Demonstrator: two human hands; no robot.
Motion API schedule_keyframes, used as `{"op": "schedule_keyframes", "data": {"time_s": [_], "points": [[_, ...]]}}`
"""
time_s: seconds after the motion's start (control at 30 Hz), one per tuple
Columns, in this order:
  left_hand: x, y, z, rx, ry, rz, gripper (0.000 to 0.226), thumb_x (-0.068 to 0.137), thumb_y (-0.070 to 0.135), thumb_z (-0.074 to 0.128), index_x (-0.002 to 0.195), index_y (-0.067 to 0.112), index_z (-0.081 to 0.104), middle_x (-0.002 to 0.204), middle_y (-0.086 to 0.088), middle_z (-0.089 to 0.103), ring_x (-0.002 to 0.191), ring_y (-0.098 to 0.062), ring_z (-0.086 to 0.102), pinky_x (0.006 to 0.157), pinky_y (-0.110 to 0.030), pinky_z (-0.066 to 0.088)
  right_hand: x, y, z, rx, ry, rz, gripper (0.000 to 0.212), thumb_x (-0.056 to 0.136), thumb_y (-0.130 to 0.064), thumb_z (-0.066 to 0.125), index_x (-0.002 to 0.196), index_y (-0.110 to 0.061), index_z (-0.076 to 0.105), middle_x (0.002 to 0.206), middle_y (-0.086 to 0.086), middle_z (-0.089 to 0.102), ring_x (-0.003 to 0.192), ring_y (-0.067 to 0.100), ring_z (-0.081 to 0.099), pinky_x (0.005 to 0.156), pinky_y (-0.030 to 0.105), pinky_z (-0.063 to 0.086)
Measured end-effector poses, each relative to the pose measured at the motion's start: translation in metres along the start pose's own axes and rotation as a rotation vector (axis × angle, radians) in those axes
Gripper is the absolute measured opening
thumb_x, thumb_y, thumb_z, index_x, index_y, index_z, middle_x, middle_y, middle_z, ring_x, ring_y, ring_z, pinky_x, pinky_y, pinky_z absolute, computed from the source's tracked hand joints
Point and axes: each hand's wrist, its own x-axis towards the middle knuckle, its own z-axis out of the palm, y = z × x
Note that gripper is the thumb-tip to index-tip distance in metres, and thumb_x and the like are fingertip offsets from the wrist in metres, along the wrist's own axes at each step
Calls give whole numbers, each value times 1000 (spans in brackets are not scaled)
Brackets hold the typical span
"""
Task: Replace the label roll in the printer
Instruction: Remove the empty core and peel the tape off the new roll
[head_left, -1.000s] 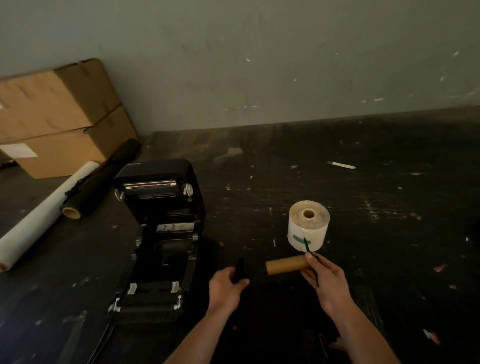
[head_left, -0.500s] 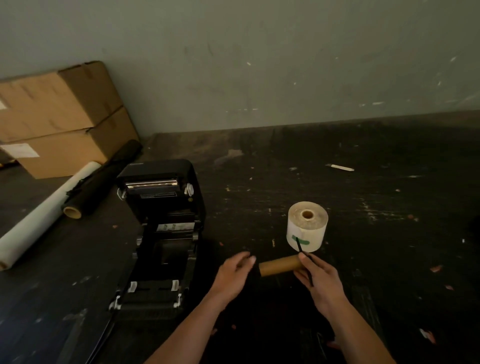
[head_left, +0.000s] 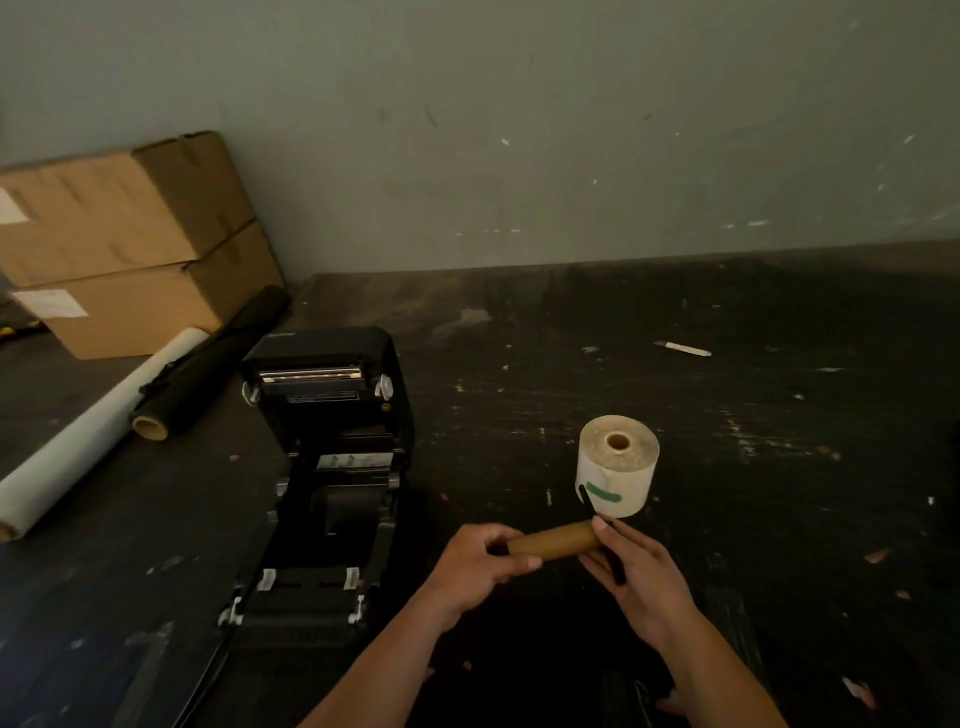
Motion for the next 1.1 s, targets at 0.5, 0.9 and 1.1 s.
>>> {"op": "schedule_keyframes", "data": {"time_s": [0.5, 0.9, 1.1], "points": [[-2, -30, -13, -21, 55, -84, 33, 76, 32, 76, 108, 32, 67, 110, 3, 64, 98, -11, 61, 76, -23, 45, 5, -7, -25, 67, 153, -50, 20, 81, -8, 69, 101, -7, 71, 92, 11, 76, 99, 23, 67, 78, 36, 53], [6, -45, -1, 470, 266, -16, 35, 78, 29, 75, 112, 26, 65, 104, 10, 55, 89, -3, 53, 77, -18, 42, -4, -29, -53, 140, 344, -72, 25, 82, -8, 69, 107, -13, 66, 117, 13, 64, 109, 25, 61, 90, 38, 53], [-3, -59, 14, 649, 306, 58, 47, 80, 34, 74, 123, 24, 60, 113, 9, 51, 89, 0, 51, 77, -16, 44, -9, -20, -41, 129, 270, -14, 28, 82, -6, 66, 110, -11, 65, 119, 15, 63, 113, 28, 59, 95, 43, 50]]}}
